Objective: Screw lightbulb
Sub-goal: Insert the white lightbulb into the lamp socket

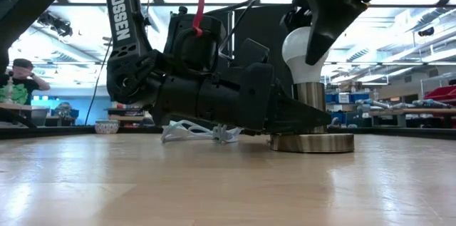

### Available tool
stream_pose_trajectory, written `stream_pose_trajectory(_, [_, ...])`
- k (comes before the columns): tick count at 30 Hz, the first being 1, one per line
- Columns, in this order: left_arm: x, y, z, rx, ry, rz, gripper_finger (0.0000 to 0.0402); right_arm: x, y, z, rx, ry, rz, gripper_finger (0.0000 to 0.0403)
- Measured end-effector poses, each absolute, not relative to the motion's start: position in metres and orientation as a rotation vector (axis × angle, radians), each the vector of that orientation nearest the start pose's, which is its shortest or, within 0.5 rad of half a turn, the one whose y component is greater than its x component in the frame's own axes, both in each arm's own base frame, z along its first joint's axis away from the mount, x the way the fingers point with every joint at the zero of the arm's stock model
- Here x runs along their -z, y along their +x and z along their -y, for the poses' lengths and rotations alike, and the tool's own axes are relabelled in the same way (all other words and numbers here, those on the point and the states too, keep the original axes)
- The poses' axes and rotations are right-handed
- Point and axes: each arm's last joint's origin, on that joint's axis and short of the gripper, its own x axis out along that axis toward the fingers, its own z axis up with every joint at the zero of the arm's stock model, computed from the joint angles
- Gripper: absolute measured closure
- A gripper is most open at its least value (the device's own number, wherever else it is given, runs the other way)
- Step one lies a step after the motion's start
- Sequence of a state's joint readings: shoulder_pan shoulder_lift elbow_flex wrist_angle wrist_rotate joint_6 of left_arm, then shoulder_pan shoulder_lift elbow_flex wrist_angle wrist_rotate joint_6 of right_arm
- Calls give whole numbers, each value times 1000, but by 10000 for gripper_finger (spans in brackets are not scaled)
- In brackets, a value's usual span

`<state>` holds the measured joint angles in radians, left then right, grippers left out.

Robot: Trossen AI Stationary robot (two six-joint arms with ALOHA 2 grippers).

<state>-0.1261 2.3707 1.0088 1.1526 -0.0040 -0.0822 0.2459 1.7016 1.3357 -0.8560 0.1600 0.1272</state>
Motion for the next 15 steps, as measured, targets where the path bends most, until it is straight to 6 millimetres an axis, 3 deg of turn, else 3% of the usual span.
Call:
stream_pose_trajectory(7, [-40, 410, 52, 113, -68, -214, 204, -243, 329, -78, -6, -129, -1191, 73])
stream_pose_trajectory(15, [-40, 410, 52, 113, -69, -214, 204, -227, 336, -80, -14, -126, -1233, 87])
